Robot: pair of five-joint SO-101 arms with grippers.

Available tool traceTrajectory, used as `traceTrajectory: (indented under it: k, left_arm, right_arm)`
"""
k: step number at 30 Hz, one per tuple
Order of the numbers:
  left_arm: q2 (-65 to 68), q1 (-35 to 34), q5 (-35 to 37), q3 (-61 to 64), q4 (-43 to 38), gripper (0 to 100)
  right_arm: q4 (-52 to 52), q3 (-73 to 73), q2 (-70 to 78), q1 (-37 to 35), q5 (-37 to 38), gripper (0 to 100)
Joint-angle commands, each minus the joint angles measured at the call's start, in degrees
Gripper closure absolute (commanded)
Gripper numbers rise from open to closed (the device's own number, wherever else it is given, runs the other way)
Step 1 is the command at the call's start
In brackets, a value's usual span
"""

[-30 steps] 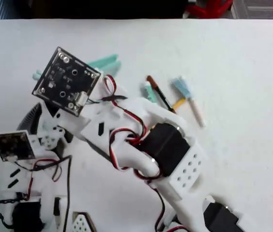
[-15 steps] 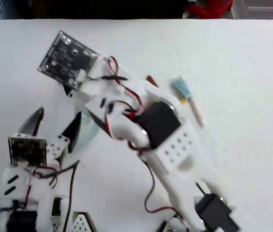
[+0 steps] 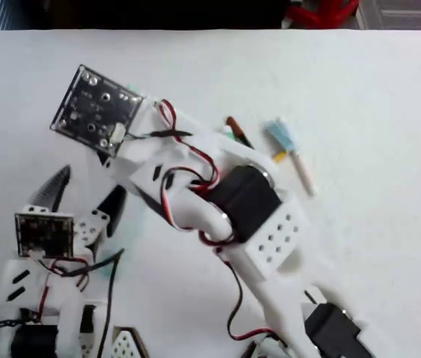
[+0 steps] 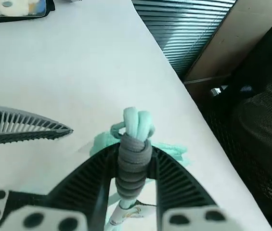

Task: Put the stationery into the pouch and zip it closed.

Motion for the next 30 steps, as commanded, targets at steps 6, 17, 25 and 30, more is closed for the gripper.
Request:
traceTrajectory:
  k: [6, 17, 25, 30]
  left_arm:
    - [0.22, 0.22, -0.35, -3.78, 5.71, 69]
    - [0.04, -6.20, -0.44, 8.35, -9.23, 69]
    - [0.04, -10.95, -1.49, 5.89, -8.79, 69]
    - [0.04, -8.22, -3.60, 8.97, -8.88, 69]
  right_arm:
    - [0.40, -0.35, -2.33, 0.66, -0.26, 98.1]
    - [2.07, -0.44, -2.51, -1.63, -0.35, 98.1]
    - [2.07, -0.44, -2.24, -0.66, 5.19, 98.1]
    - [2.24, -0.44, -1.98, 0.13, 9.23, 98.1]
